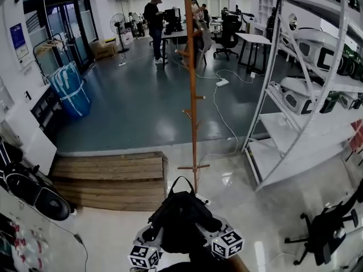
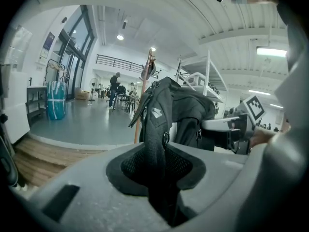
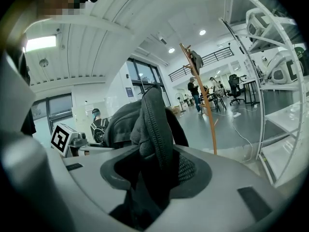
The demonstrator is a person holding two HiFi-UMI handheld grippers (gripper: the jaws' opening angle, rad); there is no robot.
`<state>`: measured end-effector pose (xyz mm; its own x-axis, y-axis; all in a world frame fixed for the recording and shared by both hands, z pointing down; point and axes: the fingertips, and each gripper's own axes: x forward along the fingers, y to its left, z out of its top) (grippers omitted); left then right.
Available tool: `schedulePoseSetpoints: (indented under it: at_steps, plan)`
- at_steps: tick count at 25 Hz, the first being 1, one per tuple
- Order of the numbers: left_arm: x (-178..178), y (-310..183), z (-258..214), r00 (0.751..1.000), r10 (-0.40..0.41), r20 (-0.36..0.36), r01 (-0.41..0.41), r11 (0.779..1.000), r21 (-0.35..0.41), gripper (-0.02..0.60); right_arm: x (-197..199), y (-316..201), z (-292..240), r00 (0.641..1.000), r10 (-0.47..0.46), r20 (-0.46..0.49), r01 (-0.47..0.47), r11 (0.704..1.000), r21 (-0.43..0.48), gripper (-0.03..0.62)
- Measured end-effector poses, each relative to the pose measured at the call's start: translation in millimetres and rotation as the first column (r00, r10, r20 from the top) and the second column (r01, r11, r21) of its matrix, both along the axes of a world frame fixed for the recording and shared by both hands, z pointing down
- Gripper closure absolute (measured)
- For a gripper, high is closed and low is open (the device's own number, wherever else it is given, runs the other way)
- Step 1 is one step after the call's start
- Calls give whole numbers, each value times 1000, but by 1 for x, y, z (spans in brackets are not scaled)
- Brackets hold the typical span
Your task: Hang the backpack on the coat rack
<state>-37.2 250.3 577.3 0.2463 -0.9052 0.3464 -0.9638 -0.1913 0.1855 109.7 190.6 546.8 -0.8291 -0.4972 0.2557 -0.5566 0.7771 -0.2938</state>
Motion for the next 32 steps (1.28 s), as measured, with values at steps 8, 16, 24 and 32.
schedulePoseSetpoints:
  at_steps: [8,16,24,32]
  plan:
    - [17,-63,-10,999,-27,17,27,1000,7,486,19,-65,-7,999,-23,34,23,1000,-3,427]
    - [22,-101,-11,999,-45,14,45,999,9,486,23,-106,-10,999,-36,33,36,999,1,427]
    - [15,-133,-9,1000,-26,13,26,1000,12,486,16,-137,-9,1000,-14,28,14,1000,2,427]
    - [-13,-181,1,1000,1,-5,-1,1000,-8,486,-11,-180,-1,1000,18,9,-18,1000,-20,427]
